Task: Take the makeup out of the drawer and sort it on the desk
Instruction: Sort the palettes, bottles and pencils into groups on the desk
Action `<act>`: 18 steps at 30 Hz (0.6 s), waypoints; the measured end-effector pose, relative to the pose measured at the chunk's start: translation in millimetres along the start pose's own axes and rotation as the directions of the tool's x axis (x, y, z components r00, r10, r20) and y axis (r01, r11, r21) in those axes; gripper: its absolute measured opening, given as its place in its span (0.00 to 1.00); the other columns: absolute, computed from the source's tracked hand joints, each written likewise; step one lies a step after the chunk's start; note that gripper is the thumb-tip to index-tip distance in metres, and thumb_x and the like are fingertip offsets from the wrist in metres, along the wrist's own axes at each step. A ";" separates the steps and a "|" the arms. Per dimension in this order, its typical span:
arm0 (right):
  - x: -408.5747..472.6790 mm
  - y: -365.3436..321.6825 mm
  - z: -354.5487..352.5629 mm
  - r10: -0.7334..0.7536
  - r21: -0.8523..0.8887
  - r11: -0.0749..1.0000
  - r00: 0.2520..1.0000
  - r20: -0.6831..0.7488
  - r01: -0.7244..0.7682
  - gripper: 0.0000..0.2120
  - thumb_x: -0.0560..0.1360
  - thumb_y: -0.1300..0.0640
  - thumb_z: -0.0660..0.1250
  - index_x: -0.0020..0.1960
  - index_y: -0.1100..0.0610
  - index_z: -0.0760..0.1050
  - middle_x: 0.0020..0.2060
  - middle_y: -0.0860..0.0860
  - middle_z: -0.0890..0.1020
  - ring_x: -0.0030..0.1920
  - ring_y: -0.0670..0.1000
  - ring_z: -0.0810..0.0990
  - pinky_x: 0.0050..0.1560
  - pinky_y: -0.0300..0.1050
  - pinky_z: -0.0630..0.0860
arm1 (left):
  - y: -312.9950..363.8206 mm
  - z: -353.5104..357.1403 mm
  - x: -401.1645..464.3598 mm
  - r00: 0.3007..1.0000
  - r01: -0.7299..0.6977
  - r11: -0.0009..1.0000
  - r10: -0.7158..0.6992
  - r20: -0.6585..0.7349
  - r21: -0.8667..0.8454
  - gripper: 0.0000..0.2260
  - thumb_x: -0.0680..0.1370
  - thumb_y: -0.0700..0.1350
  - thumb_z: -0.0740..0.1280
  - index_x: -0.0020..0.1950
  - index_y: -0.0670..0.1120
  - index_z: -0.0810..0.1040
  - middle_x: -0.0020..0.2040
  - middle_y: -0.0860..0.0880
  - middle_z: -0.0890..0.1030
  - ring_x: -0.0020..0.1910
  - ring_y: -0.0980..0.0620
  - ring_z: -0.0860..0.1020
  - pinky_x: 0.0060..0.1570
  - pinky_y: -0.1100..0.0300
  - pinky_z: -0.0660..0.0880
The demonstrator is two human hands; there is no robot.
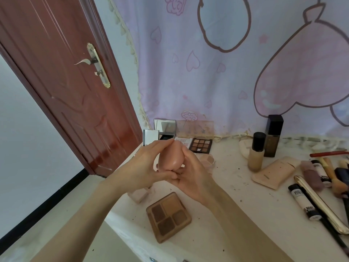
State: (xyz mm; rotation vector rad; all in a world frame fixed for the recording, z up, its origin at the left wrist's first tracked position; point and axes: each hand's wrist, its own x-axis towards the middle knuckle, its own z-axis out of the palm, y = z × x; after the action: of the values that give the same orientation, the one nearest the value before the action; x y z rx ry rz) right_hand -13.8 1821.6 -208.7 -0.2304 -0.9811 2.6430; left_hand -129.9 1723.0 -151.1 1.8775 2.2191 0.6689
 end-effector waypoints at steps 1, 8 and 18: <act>-0.2 0.0 0.1 0.003 -0.010 1.000 1.000 -0.005 -0.003 0.26 0.72 0.43 0.62 0.63 0.59 0.72 0.49 0.59 0.81 0.50 0.55 0.81 0.47 0.45 0.79 | -0.6 -2.3 0.5 1.000 0.007 1.000 -0.007 0.016 -0.011 0.37 0.67 0.54 0.74 0.72 0.57 0.60 0.67 0.61 0.67 0.63 0.66 0.65 0.57 0.78 0.59; 0.7 2.2 -2.1 0.020 0.034 0.999 1.000 -0.017 -0.020 0.28 0.74 0.43 0.62 0.64 0.63 0.70 0.46 0.62 0.83 0.49 0.56 0.82 0.50 0.46 0.79 | 1.1 -11.7 5.4 0.997 0.033 0.999 -0.030 0.074 -0.038 0.36 0.66 0.52 0.75 0.71 0.58 0.62 0.64 0.65 0.68 0.59 0.75 0.66 0.56 0.78 0.61; 5.6 7.0 -4.3 0.046 0.092 0.995 0.998 -0.045 -0.041 0.28 0.70 0.43 0.65 0.61 0.62 0.73 0.49 0.62 0.82 0.50 0.56 0.81 0.55 0.49 0.77 | -4.9 -33.7 13.8 0.968 0.066 0.957 0.008 0.249 -0.284 0.26 0.71 0.46 0.73 0.67 0.55 0.70 0.59 0.56 0.79 0.60 0.58 0.75 0.62 0.63 0.70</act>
State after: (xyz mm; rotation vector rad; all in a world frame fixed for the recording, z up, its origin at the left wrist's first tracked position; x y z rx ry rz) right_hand -19.6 1821.1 -216.8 -0.2945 -0.8479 2.7009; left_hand -150.4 1728.0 -121.1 1.6770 1.8749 0.6713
